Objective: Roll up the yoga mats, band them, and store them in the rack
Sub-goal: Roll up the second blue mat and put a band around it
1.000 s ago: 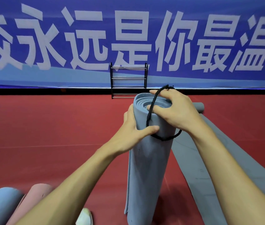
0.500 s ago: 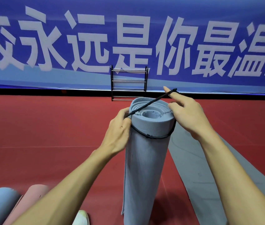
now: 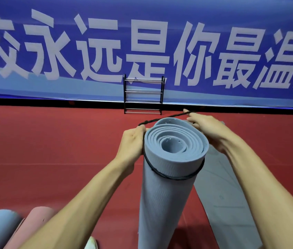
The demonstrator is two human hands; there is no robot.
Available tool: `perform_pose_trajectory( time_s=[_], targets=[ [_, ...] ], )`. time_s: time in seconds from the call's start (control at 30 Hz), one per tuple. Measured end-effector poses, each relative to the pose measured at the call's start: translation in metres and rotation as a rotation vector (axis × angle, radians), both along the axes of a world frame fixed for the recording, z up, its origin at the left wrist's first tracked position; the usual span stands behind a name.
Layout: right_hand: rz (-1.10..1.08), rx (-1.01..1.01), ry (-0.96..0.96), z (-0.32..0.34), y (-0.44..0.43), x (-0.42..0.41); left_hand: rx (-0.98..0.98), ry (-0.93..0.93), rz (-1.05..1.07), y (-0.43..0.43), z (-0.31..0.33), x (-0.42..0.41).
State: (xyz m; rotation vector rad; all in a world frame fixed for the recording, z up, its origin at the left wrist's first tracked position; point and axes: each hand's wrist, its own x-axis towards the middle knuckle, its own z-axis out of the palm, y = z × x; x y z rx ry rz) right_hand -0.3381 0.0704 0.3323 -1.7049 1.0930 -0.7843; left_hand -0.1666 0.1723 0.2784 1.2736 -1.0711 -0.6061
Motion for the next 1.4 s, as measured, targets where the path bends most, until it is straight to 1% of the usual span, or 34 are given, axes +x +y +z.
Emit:
perform_pose_trajectory(
  time_s=[0.07,0.1,0.13,0.2,0.27,0.33,0.4,0.47,0.57,0.63,0.7,0.8,0.87,0.9,0.97,1.07,1.2,1.27,1.37,1.4],
  targets=[
    [0.112,0.167,-0.110,-0.011,0.000,0.001,0.031,0.115,0.005,-0.006,-0.007,0.004],
    [0.149,0.226,-0.162,-0.015,0.000,0.001,0.055,0.187,0.025,-0.008,-0.009,0.004],
    [0.165,0.242,-0.191,-0.020,0.000,0.000,0.069,0.259,0.042,-0.009,-0.010,0.003],
    [0.174,0.171,-0.224,-0.027,0.000,0.000,0.069,0.391,0.061,-0.009,-0.010,0.001],
    [0.207,0.092,-0.263,-0.031,0.004,-0.001,0.046,0.471,0.099,-0.011,-0.013,0.004],
    [0.239,0.055,-0.295,-0.033,0.007,-0.003,0.009,0.485,0.151,-0.018,-0.018,0.010],
    [0.283,-0.029,-0.283,-0.034,0.015,-0.002,-0.044,0.489,0.168,-0.022,-0.023,0.015],
    [0.335,-0.127,-0.236,-0.037,0.023,0.001,-0.098,0.453,0.188,-0.019,-0.020,0.015],
    [0.320,-0.244,-0.136,-0.046,0.028,0.011,-0.172,0.351,0.158,-0.014,-0.015,0.010],
    [0.286,-0.272,-0.114,-0.053,0.027,0.017,-0.186,0.341,0.079,-0.011,-0.017,0.007],
    [0.254,-0.260,-0.121,-0.056,0.025,0.016,-0.198,0.291,-0.057,-0.011,-0.023,0.009],
    [0.280,-0.223,-0.130,-0.055,0.021,0.006,-0.183,0.037,-0.220,-0.011,-0.028,0.017],
    [0.288,-0.234,-0.138,-0.056,0.019,0.000,-0.054,-0.159,-0.289,-0.009,-0.027,0.019],
    [0.289,-0.238,-0.142,-0.058,0.017,-0.002,0.010,-0.224,-0.294,-0.005,-0.028,0.019],
    [0.299,-0.244,-0.114,-0.063,0.017,-0.004,0.025,-0.238,-0.305,0.000,-0.030,0.018],
    [0.334,-0.262,0.005,-0.074,0.017,-0.005,0.024,-0.194,-0.342,-0.002,-0.034,0.020],
    [0.391,-0.199,0.079,-0.083,0.017,-0.008,0.143,-0.227,-0.364,-0.004,-0.046,0.034],
    [0.375,-0.189,0.006,-0.079,0.018,-0.009,0.206,-0.235,-0.354,-0.007,-0.051,0.040],
    [0.279,-0.187,-0.220,-0.071,0.017,-0.005,0.149,-0.210,-0.376,-0.016,-0.051,0.043],
    [0.259,-0.183,-0.255,-0.071,0.015,-0.002,0.116,-0.202,-0.385,-0.017,-0.048,0.040]
  ],
)
